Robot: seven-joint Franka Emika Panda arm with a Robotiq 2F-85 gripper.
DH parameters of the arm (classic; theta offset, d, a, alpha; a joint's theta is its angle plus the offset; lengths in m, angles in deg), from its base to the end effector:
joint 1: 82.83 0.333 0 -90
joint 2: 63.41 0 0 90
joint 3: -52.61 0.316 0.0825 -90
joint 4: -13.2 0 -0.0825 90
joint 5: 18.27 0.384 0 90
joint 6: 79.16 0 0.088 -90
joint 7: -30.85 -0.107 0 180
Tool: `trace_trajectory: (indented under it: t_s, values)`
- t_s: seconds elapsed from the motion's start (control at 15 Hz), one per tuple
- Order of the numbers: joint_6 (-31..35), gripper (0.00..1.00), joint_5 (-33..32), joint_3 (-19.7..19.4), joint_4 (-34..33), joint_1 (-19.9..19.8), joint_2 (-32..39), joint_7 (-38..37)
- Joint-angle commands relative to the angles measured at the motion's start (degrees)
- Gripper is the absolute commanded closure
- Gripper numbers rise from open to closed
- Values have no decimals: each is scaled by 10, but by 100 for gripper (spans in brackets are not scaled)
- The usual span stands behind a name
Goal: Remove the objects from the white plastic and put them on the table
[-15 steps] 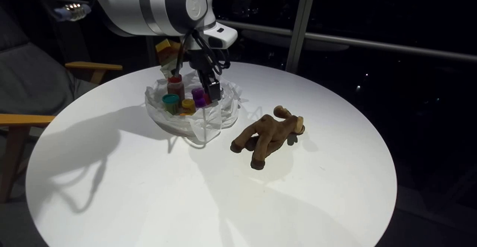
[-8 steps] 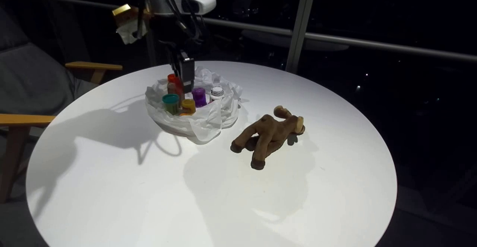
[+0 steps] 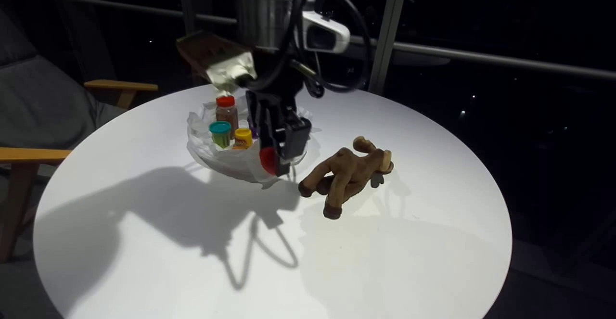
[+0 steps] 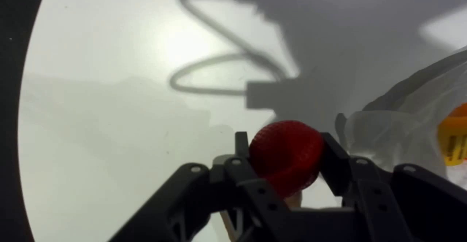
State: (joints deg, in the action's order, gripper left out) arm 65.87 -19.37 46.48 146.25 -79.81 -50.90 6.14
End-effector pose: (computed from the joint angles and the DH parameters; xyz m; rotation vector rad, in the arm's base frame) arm 0.5205 -0.0288 0.2464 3.0222 -0.7193 -0.0026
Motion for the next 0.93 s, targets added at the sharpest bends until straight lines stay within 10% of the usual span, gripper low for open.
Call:
trace_trajectory:
  t_s: [0.0,0.53,0.6,0.67,0.87]
  values:
    - [33,80,-12,-9,-47,-30,84,48]
    - [18,80,-2,-7,-137,-44,193,112]
    - [17,44,-4,-10,-140,-43,187,115]
    - [15,29,-8,-12,-136,-40,172,116]
    - [1,6,-13,-11,-123,-29,123,115]
